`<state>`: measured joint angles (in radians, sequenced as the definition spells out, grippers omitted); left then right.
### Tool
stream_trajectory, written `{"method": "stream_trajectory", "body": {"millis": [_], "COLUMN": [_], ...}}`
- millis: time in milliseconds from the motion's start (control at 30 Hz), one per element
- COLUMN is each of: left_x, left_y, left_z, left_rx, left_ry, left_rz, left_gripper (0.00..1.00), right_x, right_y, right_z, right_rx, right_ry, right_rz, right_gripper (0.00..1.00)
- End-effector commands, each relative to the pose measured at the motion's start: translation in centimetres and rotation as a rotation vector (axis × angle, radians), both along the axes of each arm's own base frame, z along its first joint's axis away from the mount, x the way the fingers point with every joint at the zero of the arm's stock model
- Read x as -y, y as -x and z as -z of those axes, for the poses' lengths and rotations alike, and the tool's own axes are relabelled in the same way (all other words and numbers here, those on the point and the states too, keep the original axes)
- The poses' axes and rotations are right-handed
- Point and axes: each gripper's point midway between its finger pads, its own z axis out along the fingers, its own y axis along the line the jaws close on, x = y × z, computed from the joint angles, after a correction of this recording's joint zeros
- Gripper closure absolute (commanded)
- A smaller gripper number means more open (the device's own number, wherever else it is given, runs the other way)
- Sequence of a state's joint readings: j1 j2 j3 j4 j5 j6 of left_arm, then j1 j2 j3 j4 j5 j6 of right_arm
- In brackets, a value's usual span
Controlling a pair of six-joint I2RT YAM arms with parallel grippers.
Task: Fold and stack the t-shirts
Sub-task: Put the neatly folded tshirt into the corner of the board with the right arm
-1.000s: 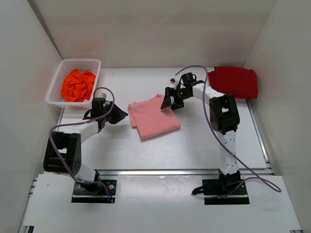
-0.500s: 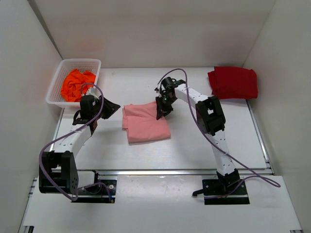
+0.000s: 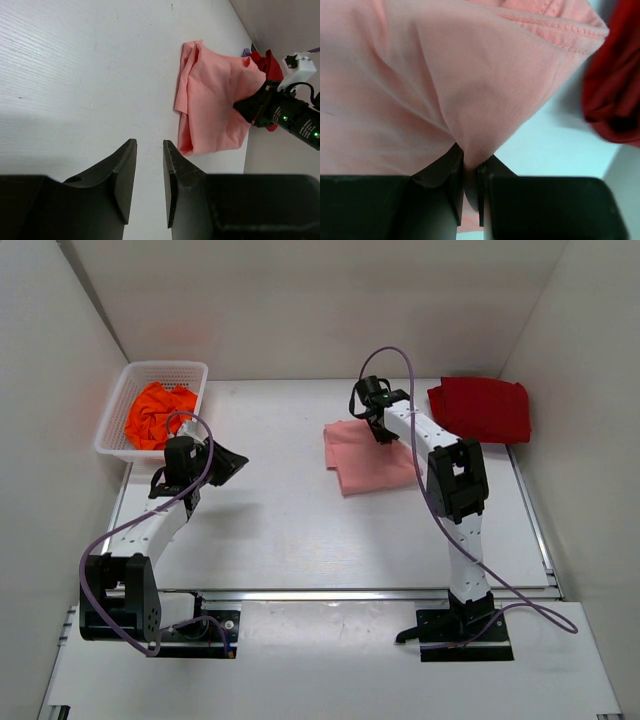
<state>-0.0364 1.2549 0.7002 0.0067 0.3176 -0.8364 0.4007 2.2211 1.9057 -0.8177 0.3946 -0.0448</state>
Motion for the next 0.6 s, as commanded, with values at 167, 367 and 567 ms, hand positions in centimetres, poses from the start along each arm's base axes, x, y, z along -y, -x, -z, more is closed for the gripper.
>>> {"method": "stream_trajectory", "body": {"millis": [167, 367, 567], "left_x": [0.4, 0.4, 1.0], "left_y": [-0.3, -0.6, -1.0], "left_z": [-0.5, 0.1, 0.4], "left_rx": [0.011, 0.001, -0.009], "left_ry": [0.003, -0.001, -0.021], "left_rz": [0.027, 0.031, 0.053], "left_gripper": [0.61, 0.62, 0.62], "right_x": [7.6, 12.6, 21.3], "right_y": [-6.0, -7.2, -8.7], "right_z": [-11.3, -17.6, -19.0], "right_rx": [0.271, 0.382, 0.443], "right_ry": [0.114, -0.074, -0.104], "right_rz": [0.071, 0.117, 0.252], "right_gripper": [1.00, 1.00, 1.00]}}
